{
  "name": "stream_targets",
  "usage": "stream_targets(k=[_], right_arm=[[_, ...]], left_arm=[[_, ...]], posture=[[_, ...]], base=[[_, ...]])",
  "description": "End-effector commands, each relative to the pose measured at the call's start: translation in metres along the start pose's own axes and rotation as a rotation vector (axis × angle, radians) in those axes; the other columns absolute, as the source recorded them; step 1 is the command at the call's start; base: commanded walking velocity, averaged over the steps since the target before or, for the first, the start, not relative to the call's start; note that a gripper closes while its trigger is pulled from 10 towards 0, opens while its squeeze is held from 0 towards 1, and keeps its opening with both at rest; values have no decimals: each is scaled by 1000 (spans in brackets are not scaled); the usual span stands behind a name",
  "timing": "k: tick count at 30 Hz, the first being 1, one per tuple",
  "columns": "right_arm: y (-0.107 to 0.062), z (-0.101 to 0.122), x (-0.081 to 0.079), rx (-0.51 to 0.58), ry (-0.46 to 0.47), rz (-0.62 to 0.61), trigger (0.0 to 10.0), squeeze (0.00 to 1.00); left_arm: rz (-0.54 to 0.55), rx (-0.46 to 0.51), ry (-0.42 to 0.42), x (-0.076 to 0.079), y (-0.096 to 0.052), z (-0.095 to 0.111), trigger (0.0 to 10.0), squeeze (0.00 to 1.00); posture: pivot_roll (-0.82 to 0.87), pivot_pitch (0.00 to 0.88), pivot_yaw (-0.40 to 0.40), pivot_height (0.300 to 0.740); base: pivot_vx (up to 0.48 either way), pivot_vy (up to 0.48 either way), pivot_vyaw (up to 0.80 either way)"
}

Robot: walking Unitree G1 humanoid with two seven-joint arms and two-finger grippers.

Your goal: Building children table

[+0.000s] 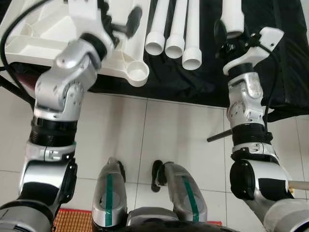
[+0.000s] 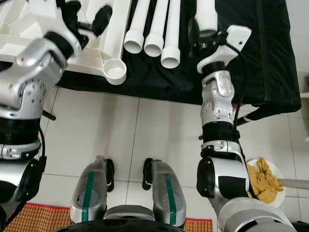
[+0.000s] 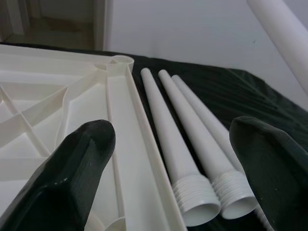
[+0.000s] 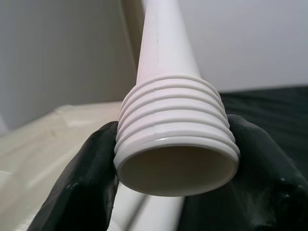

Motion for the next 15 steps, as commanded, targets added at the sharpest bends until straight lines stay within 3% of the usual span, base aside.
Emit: stream_targets(k=[1,5,8,15], right_arm=[[-3,-2,-3,-8,21,26,10000,0],[-6,1,-11,-12,34,90,10000,0],[-11,-4,-17,-39,43,141,10000,0],[-18,-9,-26,-74,67,193,10000,0]], left_arm=[[-278,53,-21,18,0,2,10000,0],[-349,60,-64,21,3,6,10000,0],[-395,81,-168,22,4,10,10000,0],[-451,83,-173,25,7,11,10000,0]], posture=[[63,27,-72,740],[60,20,-60,740],[58,11,-52,740],[57,4,-47,740]], base=[[0,0,0],[0,0,0],[0,0,0],[0,0,0]])
Point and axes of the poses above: a point about 5 cm out from each wrist's last joint towards the gripper, its own y axis pointing out of the wrist towards the gripper, its own z axis along the axis of the wrist's last joint, x = y × z, the point moved 1 cm from there along y, pointing out of the wrist towards the gripper, and after that the axes turned 13 degrees about y, right-handed, at the moved point
